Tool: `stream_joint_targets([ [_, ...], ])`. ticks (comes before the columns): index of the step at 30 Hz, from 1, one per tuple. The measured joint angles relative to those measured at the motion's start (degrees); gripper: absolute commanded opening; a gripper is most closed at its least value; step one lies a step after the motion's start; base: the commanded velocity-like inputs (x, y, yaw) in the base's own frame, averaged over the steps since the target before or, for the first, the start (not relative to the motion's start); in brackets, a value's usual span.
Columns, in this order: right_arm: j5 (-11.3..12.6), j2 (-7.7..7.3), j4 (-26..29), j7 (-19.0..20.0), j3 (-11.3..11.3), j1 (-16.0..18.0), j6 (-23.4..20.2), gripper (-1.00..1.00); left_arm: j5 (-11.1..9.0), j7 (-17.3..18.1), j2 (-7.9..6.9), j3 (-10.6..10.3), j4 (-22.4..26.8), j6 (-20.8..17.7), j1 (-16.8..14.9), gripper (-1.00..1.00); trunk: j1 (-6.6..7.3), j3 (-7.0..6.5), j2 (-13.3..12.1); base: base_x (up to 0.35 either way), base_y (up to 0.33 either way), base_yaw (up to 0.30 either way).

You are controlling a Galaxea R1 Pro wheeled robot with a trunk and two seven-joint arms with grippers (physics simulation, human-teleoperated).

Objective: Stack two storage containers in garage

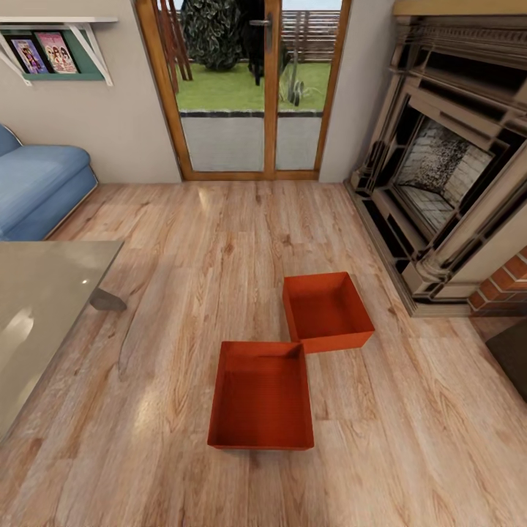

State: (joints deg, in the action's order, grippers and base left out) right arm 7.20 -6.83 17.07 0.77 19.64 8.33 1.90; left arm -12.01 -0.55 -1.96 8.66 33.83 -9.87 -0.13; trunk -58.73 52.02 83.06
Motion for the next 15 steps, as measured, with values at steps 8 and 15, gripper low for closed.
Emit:
stream_joint_targets([
  [8,0.3,-0.79,6.8,-0.2,-5.0,10.3,-13.2,1.0,-0.1,0.0,-0.12,0.0,11.4,-9.2,-5.9,1.0,0.0,-0.01,0.0,0.0,0.0,0.0],
  [15,0.3,-0.66,7.5,-2.4,-5.9,19.0,-17.7,1.0,-0.3,0.1,0.07,0.0,11.9,-10.0,-13.3,1.0,0.0,-0.01,0.0,0.0,0.0,0.0],
])
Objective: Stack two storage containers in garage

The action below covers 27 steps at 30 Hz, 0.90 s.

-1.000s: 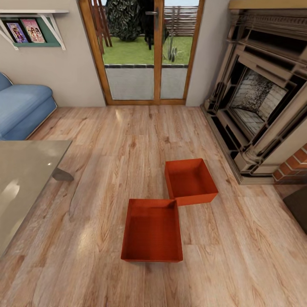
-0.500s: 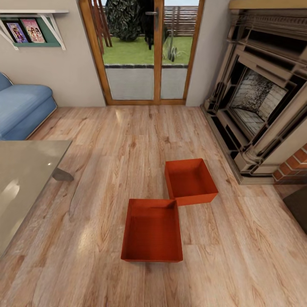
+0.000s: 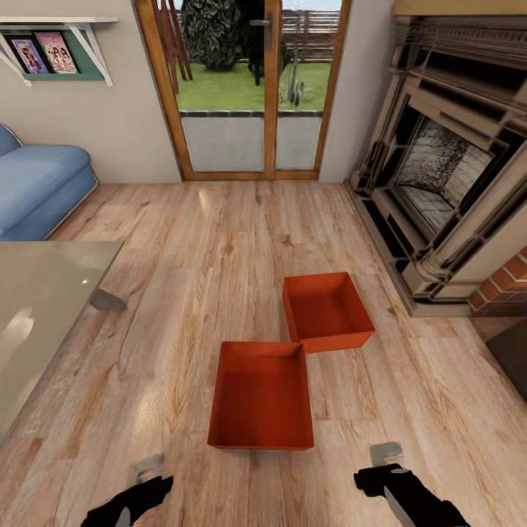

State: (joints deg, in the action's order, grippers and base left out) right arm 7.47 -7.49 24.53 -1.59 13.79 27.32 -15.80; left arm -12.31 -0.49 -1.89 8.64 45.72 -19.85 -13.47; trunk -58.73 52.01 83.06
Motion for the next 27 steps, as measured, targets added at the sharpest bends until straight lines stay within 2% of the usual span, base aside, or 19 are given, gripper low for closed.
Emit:
stream_joint_targets([
  [6,-0.1,0.44,0.0,-1.3,-0.2,5.9,-0.8,1.0,0.0,0.0,0.4,-0.1,-0.6,-3.5,-6.0,1.0,0.0,0.01,0.0,0.0,0.0,0.0],
  [7,-0.1,0.51,-0.1,-1.6,-0.2,7.3,-0.9,1.0,0.0,0.0,0.43,-0.1,-0.6,-4.9,-7.6,1.0,0.0,0.0,0.0,0.0,0.0,0.0],
  [8,0.1,0.64,-0.6,-1.8,-0.3,10.1,-0.9,1.0,0.0,0.1,0.46,-0.2,-0.8,-7.0,-10.8,1.0,0.0,0.0,0.0,0.0,0.0,0.0],
  [12,0.2,0.91,-1.0,-2.0,-0.3,14.4,-0.8,1.0,0.0,0.1,0.59,-0.3,-2.1,-8.2,-16.3,1.0,0.0,0.0,0.0,0.0,0.0,0.0],
  [15,0.4,1.06,-1.1,-2.0,-0.8,16.9,-0.4,1.0,0.4,0.1,1.75,-0.6,-5.2,-8.3,-20.9,1.0,0.0,0.01,0.0,0.0,0.0,0.0],
  [18,1.0,1.23,-1.2,-2.0,-2.0,17.8,-0.1,1.0,1.7,0.0,3.33,-1.3,-8.4,-7.8,-24.0,1.0,0.0,0.01,0.0,0.0,0.0,0.0],
  [20,1.9,2.08,-1.2,-2.0,-2.7,18.1,0.3,1.0,3.5,0.0,4.77,-1.6,-10.5,-6.7,-25.6,1.0,0.0,0.01,0.0,0.0,0.0,0.0],
  [25,3.1,5.95,-1.7,-2.0,-3.5,18.4,2.6,1.0,8.1,-0.1,8.17,-2.0,-13.2,-1.0,-27.1,1.0,0.0,0.01,0.0,0.0,0.0,0.0],
  [27,3.2,6.6,-2.6,-2.0,-3.6,18.4,3.5,1.0,9.0,-0.2,8.68,-2.0,-13.7,0.0,-27.2,1.0,0.0,0.01,0.0,0.0,0.0,0.0],
])
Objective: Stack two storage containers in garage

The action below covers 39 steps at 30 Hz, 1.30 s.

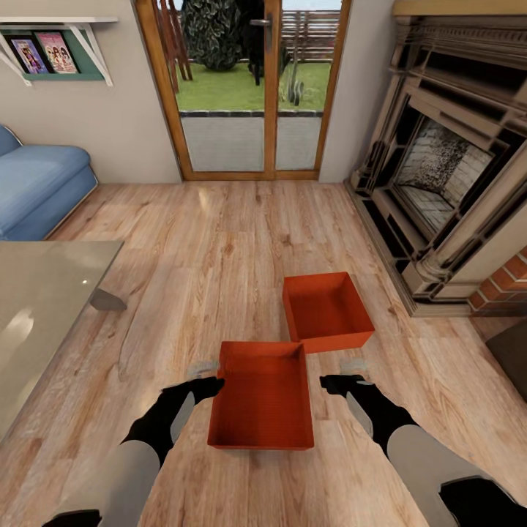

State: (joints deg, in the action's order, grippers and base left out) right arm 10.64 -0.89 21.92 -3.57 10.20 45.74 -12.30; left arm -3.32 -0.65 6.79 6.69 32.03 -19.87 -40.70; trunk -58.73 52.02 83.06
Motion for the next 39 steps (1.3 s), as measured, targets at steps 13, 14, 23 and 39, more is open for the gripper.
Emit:
stream_joint_targets([
  [13,0.2,2.76,-7.7,1.1,0.0,0.0,6.7,1.0,1.6,-0.7,0.59,-0.1,-4.2,3.8,-0.2,1.0,0.0,0.0,0.0,0.0,0.0,0.0],
  [14,0.2,3.06,-8.1,1.1,0.0,0.0,6.8,1.0,1.6,-0.7,0.62,-0.1,-4.2,4.0,-0.2,1.0,0.0,0.0,0.0,0.0,0.0,0.0],
  [23,0.1,7.83,-16.5,1.1,0.0,0.0,12.1,1.0,2.0,-7.3,0.99,-0.7,-3.8,4.7,-0.3,1.0,0.0,0.01,0.0,0.0,0.0,0.0],
  [39,-0.1,8.05,-23.1,1.1,0.1,-1.7,15.4,1.0,4.1,-7.8,0.47,-5.6,-4.1,4.6,-0.3,1.0,0.0,0.0,0.0,0.0,0.0,0.0],
])
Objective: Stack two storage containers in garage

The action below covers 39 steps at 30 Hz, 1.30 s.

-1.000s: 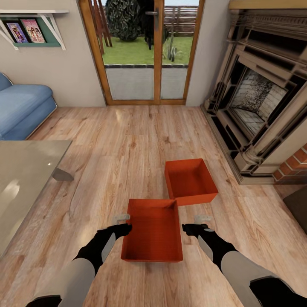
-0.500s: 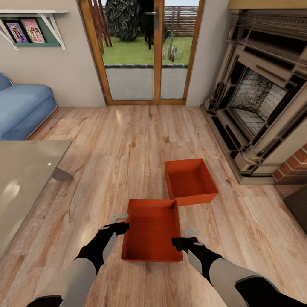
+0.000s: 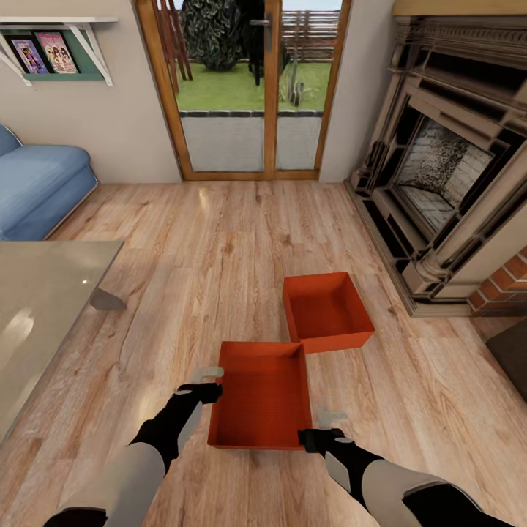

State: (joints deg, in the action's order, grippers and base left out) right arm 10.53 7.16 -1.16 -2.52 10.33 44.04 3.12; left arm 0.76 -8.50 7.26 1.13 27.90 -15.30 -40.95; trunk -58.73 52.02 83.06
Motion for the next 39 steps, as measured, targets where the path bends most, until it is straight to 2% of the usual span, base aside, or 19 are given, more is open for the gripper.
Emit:
stream_joint_targets([
  [8,0.0,-0.12,0.0,-0.2,0.0,-0.1,1.1,1.0,-0.3,-0.2,0.01,-0.7,-0.7,0.1,0.0,1.0,0.0,0.0,0.0,0.0,0.0,0.0],
  [9,0.0,-0.15,0.1,-0.3,-0.1,-0.1,1.1,1.0,-0.3,-0.2,0.01,-0.7,-1.3,0.1,0.0,1.0,0.0,0.0,0.0,0.0,0.0,0.0],
  [10,0.0,-0.35,0.6,-0.7,-0.2,0.0,1.2,1.0,-0.3,-0.2,-0.26,-0.5,-5.6,0.3,0.0,1.0,0.0,0.01,0.0,0.0,0.0,0.0],
  [14,0.0,-0.53,0.9,-0.8,-0.2,0.0,0.7,1.0,-0.6,-0.2,-1.07,-0.4,-7.4,3.0,0.0,1.0,0.0,0.0,0.0,0.0,0.0,0.0],
  [15,0.0,-0.56,1.8,-0.9,-0.2,0.0,0.4,1.0,-0.7,-0.1,-1.37,-0.4,-7.9,4.5,0.0,1.0,0.0,0.0,0.0,0.0,0.0,0.0],
  [20,-0.1,-0.37,7.2,-1.1,-0.2,0.0,-0.7,1.0,-0.7,0.2,-1.81,-0.3,-9.6,6.0,0.0,1.0,0.0,0.0,0.0,0.0,0.0,0.0],
  [25,-0.2,-0.44,9.1,-1.2,-0.1,0.0,-1.0,1.0,-0.7,0.3,-1.85,-0.3,-10.1,6.5,0.0,1.0,0.0,0.0,0.0,0.0,0.0,0.0],
  [39,-0.1,-0.47,9.3,-1.1,-0.1,0.0,-0.7,1.0,-0.5,-0.2,-1.62,-0.4,-9.8,7.0,0.0,1.0,0.0,0.0,0.0,0.0,0.0,0.0],
])
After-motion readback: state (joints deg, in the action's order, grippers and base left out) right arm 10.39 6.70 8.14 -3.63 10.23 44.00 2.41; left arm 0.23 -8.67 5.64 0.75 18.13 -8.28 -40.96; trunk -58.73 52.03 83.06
